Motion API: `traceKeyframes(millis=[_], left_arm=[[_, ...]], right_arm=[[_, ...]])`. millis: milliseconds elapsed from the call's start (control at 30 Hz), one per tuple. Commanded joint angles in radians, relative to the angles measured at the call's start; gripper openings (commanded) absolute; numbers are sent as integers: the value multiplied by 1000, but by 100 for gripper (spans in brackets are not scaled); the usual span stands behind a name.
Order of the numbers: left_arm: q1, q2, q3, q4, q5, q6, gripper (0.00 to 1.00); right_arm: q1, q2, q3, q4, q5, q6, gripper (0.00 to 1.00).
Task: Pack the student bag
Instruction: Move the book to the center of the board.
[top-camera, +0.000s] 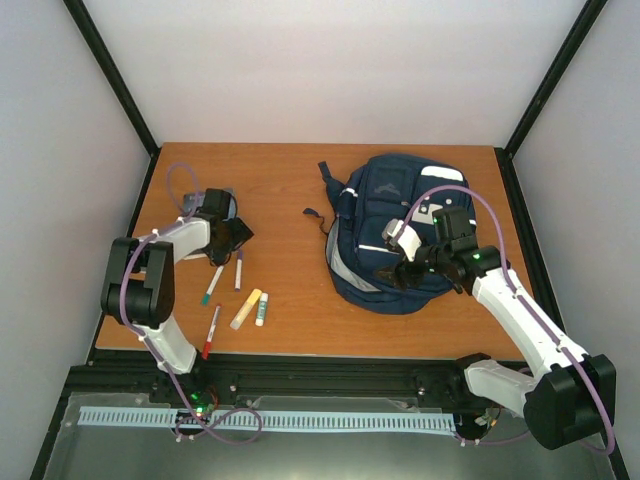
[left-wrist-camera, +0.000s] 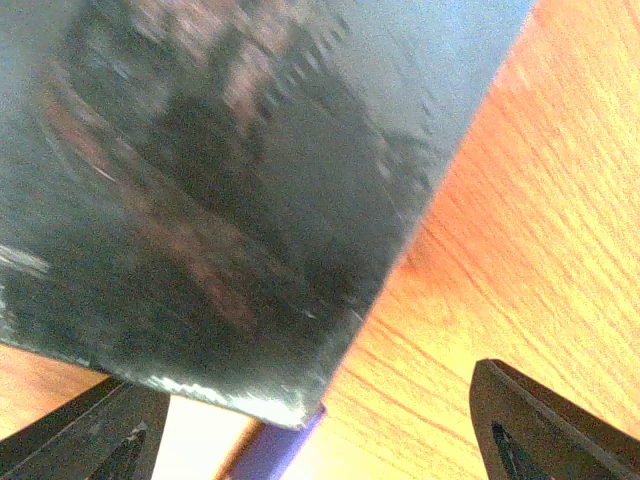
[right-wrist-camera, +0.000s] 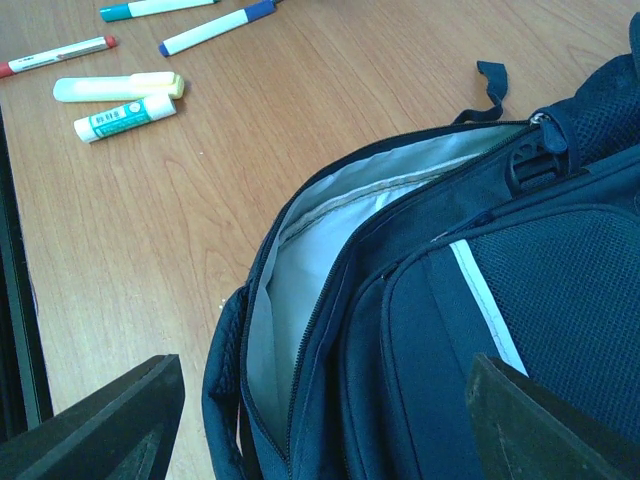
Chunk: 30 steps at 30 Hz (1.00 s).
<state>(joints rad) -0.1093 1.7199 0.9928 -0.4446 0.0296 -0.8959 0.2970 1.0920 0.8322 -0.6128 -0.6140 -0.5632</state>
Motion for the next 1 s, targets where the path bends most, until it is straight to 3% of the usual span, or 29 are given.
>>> traceKeyframes(millis=[0, 100, 233, 367, 567, 800, 967], left_arm=[[-56, 24, 15, -89, 41, 23, 85], [-61, -35, 17, -133, 37, 55, 87], [-61, -157, 44, -181, 25, 146, 82], [-48, -173, 176, -284, -165, 189, 97], [147, 2, 400, -308, -82, 148, 100], [208, 250, 764, -395, -218, 205, 100], [230, 449, 963, -440, -224, 320, 100]], right_arm=[[-4, -4, 30, -10, -12, -13, 78], [-4, -4, 30, -10, -14, -13, 78], [-5, -3, 30, -11, -19, -16, 78], [-4, 0, 34, -10, -22, -8, 79], [-5, -1, 33, 2, -30, 21, 84], [-4, -1, 33, 17, -29, 57, 86], [-4, -6, 32, 20, -27, 61, 86]])
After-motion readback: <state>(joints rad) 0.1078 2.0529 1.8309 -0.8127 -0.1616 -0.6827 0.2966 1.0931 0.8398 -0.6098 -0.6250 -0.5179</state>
